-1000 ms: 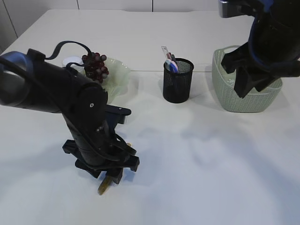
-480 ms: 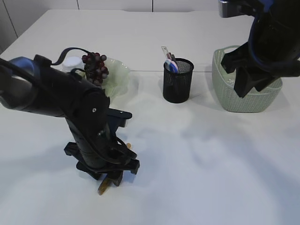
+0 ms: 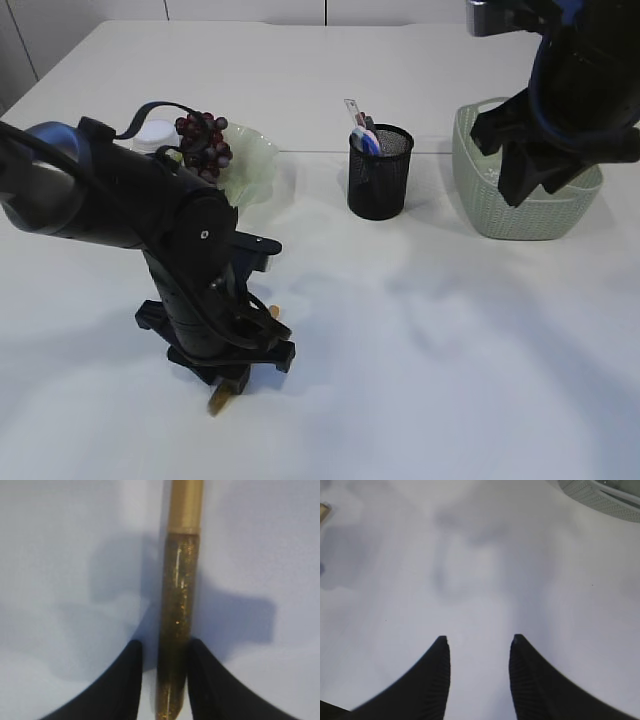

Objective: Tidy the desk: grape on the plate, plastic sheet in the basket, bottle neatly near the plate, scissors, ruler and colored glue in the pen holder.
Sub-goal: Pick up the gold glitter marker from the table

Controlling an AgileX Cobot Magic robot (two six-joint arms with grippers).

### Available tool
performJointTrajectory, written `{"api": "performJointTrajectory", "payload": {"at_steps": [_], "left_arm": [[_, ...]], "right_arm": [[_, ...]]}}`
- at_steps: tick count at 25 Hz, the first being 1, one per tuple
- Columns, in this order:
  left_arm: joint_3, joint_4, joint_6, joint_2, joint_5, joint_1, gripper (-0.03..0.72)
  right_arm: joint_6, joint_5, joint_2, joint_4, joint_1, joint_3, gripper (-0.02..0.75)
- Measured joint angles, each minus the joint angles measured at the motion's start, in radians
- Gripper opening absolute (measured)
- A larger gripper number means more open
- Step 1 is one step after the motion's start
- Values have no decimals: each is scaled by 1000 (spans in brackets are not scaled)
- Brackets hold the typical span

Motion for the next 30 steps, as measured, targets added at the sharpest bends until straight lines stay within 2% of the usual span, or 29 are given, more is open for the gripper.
{"api": "performJointTrajectory", "payload": {"at_steps": [5, 9, 18, 26, 30], "left_arm": [[-2, 0, 0, 0, 8, 0, 116], [-4, 0, 0, 0, 17, 0, 53], [2, 2, 3, -25, 23, 0, 44], [2, 4, 51, -181, 6, -6, 44], [2, 4, 74, -257, 1, -6, 44]], "right_arm": [[1, 0, 0, 0, 0, 0, 323], [1, 0, 0, 0, 0, 0, 323], [1, -56, 0, -11, 0, 2, 323], [2, -124, 0, -8, 0, 2, 323], [2, -186, 0, 44, 0, 2, 324]]}}
